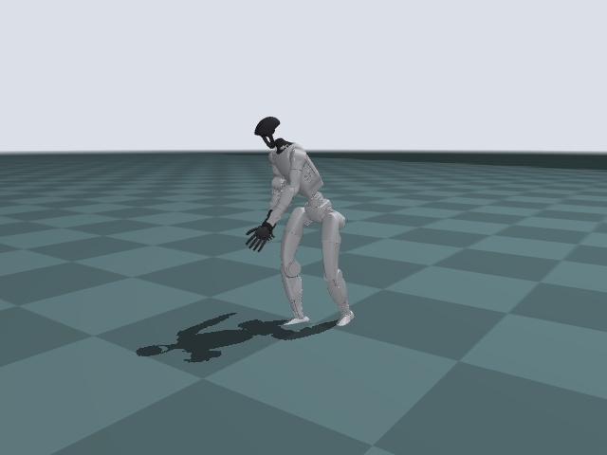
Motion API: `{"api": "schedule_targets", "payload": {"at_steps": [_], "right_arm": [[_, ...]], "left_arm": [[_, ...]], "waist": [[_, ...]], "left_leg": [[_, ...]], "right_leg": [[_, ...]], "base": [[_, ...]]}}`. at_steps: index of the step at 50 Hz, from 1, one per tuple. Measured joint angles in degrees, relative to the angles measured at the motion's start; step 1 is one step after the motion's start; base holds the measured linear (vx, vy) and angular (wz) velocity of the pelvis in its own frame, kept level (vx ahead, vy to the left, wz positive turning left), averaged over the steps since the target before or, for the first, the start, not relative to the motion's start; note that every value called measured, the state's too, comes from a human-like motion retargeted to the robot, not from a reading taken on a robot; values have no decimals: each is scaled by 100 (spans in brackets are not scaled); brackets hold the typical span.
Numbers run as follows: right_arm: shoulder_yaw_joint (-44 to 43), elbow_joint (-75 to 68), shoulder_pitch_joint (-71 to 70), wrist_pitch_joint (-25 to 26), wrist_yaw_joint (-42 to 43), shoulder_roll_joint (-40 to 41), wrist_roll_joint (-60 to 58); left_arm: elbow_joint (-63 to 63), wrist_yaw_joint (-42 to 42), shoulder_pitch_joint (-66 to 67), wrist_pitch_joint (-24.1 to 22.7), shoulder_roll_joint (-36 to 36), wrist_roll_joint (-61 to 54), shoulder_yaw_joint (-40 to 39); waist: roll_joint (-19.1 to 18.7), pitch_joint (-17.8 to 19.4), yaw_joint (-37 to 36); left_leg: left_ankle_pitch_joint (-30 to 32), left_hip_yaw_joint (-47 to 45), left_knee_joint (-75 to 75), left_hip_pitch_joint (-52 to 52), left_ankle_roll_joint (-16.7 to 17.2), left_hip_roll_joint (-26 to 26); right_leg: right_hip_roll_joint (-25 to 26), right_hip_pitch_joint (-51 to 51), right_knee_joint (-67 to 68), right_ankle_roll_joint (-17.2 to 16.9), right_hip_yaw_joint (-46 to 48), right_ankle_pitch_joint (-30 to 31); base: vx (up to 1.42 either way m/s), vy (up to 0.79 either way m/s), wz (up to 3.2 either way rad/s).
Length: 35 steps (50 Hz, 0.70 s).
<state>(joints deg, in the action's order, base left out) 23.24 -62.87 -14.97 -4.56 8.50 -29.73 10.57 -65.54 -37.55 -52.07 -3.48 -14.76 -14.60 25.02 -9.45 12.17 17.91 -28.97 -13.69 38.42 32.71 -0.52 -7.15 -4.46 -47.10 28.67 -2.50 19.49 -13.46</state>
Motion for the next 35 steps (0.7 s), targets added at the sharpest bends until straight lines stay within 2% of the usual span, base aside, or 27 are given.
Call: {"api": "schedule_targets", "payload": {"at_steps": [12,20,35], "right_arm": [[-177,258,372,-171,180,257,-60],[-97,411,621,-229,211,422,-309],[-53,348,965,-330,297,512,-462]], "left_arm": [[825,-35,1280,-181,113,454,-195],[981,197,2204,-169,32,867,-161],[586,667,3330,-120,-93,1190,-361]], "waist": [[-12,-75,-103],[33,-115,-103],[182,-265,110]], "left_leg": [[-516,-161,-605,-277,-306,135],[-487,-254,-1014,-427,-438,284],[-244,-147,-1696,-925,-429,675]], "right_leg": [[-96,58,-152,-49,90,320],[-238,-21,-8,-140,-1,540],[-484,-72,978,-223,-513,-223]], "base": [[-14,11,12],[-11,9,13],[0,3,26]]}}
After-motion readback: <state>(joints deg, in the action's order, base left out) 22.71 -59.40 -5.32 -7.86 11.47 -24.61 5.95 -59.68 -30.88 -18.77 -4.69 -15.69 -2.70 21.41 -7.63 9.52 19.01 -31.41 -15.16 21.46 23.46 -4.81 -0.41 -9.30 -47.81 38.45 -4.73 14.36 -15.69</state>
